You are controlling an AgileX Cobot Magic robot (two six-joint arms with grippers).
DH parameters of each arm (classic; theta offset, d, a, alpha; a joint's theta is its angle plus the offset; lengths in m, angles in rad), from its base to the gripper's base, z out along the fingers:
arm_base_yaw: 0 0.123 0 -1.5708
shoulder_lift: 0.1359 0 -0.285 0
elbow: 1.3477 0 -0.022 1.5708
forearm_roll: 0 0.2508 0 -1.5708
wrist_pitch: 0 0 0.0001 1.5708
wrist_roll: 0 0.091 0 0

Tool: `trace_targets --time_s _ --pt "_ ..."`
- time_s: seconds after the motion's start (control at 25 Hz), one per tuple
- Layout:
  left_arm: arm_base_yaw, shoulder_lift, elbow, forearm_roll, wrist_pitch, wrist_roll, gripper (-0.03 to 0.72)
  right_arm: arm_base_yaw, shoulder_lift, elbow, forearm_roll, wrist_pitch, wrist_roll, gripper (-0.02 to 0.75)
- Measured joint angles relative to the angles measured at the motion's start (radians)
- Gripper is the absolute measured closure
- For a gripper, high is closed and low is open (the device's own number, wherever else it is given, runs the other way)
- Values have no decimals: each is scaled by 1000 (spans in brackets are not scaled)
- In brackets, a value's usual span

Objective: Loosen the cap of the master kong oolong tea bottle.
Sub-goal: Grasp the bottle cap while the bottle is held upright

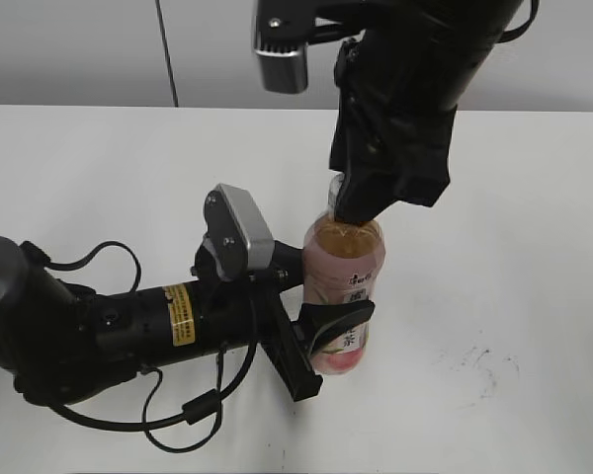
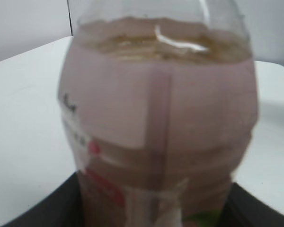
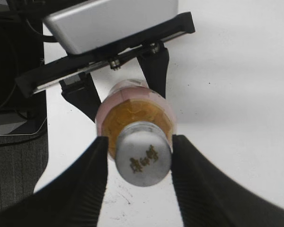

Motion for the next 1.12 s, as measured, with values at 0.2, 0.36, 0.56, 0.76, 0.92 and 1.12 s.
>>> trace_targets --time_s 0.2,0.36,0.56,0.76,0.92,1.12 --pt "0 0 0 0 1 -1 314 0 -1 0 42 0 152 170" --pt "0 0 0 0 1 -1 314 0 -1 -32 25 0 557 160" --pt "0 0 0 0 1 -1 314 0 -2 -101 -36 1 1042 160" --pt "0 0 0 0 1 -1 314 0 -3 -108 -45 0 1266 160" --pt "0 0 0 0 1 -1 314 0 -3 -41 -48 0 1294 160" --pt "0 0 0 0 1 -1 314 0 -3 -9 -46 0 1303 160"
